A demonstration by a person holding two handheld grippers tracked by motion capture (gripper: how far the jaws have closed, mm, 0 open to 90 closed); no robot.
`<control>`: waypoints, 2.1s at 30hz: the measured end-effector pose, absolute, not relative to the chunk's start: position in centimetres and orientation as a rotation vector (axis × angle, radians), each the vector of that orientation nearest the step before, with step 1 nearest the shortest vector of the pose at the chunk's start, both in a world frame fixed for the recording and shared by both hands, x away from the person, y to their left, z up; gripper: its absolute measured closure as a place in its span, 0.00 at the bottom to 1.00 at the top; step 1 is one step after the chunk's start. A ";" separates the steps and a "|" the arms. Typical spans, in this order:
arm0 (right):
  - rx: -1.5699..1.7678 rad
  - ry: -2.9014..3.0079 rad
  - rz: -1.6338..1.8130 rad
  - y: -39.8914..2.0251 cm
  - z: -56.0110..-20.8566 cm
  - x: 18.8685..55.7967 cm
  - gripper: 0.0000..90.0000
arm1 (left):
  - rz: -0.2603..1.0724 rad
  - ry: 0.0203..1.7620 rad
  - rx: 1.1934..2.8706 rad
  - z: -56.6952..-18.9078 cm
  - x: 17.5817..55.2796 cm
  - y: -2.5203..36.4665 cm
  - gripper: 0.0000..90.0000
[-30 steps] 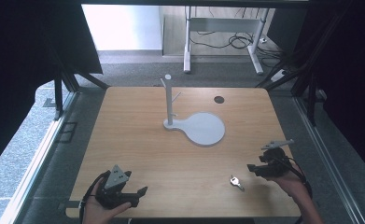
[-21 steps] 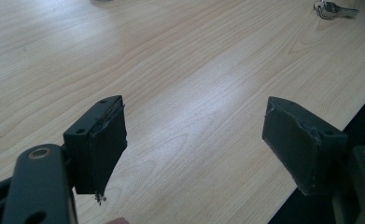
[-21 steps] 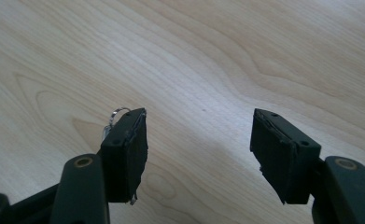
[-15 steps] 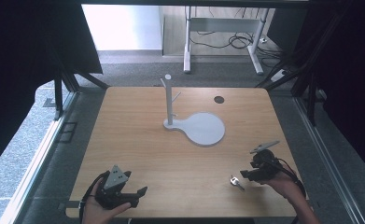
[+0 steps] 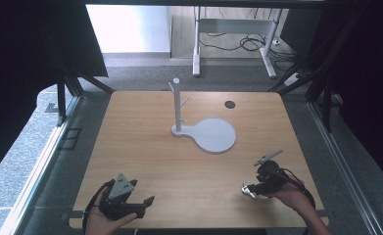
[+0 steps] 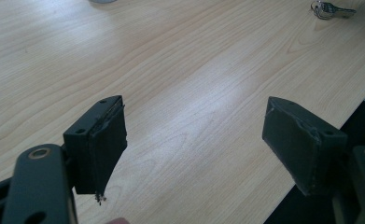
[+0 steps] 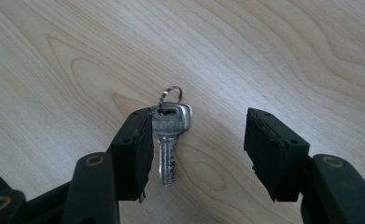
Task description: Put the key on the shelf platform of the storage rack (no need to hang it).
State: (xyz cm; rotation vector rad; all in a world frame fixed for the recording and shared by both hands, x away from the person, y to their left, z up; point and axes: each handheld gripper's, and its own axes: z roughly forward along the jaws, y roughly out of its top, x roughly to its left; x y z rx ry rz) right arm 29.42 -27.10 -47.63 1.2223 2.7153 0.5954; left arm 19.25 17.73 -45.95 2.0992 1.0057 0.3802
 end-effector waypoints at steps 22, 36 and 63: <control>1.194 2.784 0.499 -25.4 -49.1 29.3 0.50 | 0.378 1.004 2.098 -46.0 19.2 17.5 0.25; 1.184 2.799 0.432 -24.6 -49.8 29.4 0.52 | 0.378 1.002 2.098 -45.9 19.2 17.6 0.25; 1.175 2.794 0.357 -23.6 -50.0 29.6 0.74 | 0.380 0.999 2.099 -46.0 19.2 17.5 0.25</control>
